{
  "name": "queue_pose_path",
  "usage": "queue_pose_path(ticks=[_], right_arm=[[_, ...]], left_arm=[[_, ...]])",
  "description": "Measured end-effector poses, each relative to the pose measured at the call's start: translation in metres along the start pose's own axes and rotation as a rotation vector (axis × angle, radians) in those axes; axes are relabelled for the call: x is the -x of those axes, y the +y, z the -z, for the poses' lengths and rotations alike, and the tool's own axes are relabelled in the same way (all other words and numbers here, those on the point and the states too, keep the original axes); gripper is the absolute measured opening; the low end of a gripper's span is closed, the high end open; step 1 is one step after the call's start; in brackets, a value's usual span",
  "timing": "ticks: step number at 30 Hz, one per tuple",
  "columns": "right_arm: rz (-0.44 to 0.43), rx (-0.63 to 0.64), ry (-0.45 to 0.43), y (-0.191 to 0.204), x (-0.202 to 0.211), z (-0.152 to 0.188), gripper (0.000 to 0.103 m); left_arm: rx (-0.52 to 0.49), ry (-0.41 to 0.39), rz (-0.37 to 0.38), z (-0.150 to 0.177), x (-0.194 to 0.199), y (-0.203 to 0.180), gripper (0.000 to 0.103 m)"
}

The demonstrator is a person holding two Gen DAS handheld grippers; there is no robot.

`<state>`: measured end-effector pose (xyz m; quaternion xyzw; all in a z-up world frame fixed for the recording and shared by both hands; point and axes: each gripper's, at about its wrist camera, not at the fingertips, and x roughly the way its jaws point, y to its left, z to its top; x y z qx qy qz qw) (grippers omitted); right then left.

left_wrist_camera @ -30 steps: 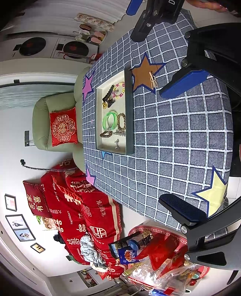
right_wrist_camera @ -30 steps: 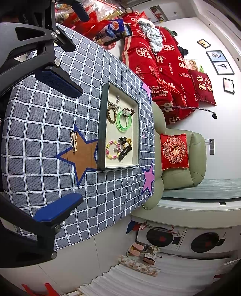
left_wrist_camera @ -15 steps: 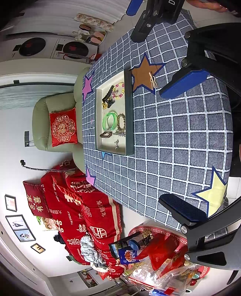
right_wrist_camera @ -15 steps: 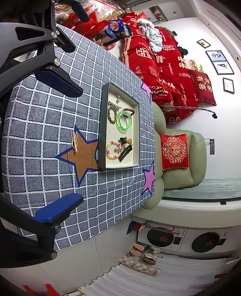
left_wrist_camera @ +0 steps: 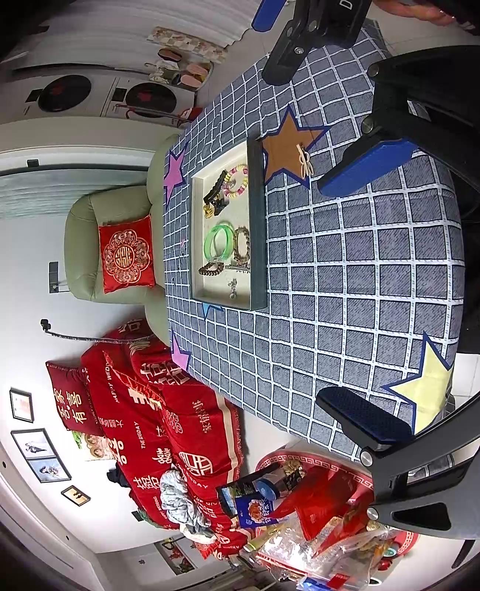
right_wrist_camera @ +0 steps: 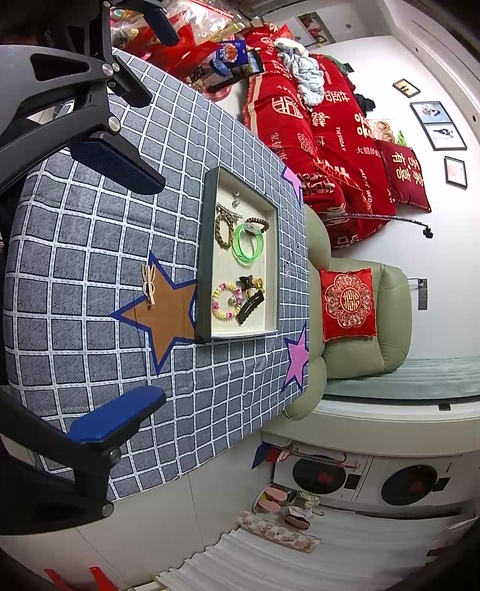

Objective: Organize jewelry

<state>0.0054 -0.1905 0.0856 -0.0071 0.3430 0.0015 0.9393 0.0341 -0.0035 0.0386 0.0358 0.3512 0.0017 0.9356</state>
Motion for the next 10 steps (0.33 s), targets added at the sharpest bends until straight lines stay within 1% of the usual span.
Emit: queue_pose_path(ticks=[4,10], right_arm=[[0.0,-0.001,0.0,0.0008,0.0009,0.0006,0.103],[-0.001,-0.002,0.0,0.0005,0.0008,0.0004,0.103]], left_arm=[[0.001,-0.016,0.001,0.0013,0.0023,0.0012,0.103],[-0.005,-0.016,0.007,0.0021,0.0022,0.0018,0.103]])
